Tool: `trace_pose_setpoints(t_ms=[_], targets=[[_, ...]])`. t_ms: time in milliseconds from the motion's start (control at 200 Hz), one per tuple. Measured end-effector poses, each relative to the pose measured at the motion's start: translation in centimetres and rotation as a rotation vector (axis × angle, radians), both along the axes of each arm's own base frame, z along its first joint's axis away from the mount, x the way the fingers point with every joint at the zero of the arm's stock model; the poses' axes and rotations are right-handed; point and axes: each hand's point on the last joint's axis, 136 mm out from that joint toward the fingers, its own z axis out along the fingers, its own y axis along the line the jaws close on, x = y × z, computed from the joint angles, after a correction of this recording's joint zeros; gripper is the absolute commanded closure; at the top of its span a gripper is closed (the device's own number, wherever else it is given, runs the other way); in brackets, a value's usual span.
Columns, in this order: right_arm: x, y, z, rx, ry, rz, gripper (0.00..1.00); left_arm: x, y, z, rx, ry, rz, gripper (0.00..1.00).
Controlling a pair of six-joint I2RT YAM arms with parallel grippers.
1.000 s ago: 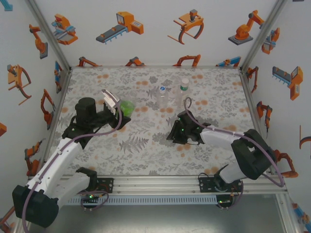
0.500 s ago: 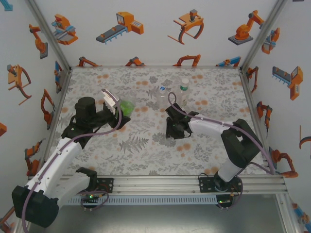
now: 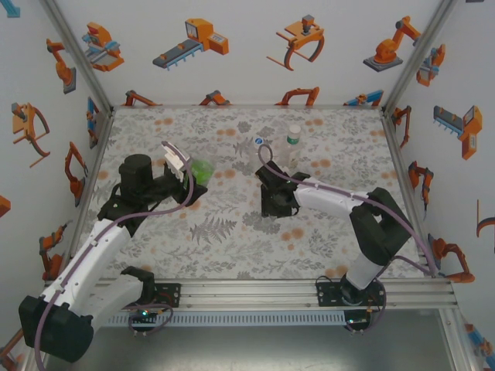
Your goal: Screw on the bottle caps
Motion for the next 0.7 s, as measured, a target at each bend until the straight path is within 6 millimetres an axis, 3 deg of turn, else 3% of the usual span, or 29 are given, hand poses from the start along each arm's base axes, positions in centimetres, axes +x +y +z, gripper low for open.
trace_pose_setpoints(t_ms=[130,270,461,701], targets=[[0.1,1.1,0.4,-0.005,-0.013,0.024,0.52,0.0,0.0,0.0,0.000,0.000,0.000,1.00],[-0.6,1.6,-0.5,-0.033,0.005,0.047,0.52,0.0,0.0,0.0,0.000,0.000,0.000,1.00],[-1.2,1.5,-2.2,-0.072,0.039,0.058,0.53,0.0,0.0,0.0,0.000,0.001,0.000,1.00],[-1.3,1.6,-2.5,-0.087,0.039,0.068,0.55,0.0,0.0,-0.1,0.001,0.004,0.000,1.00]])
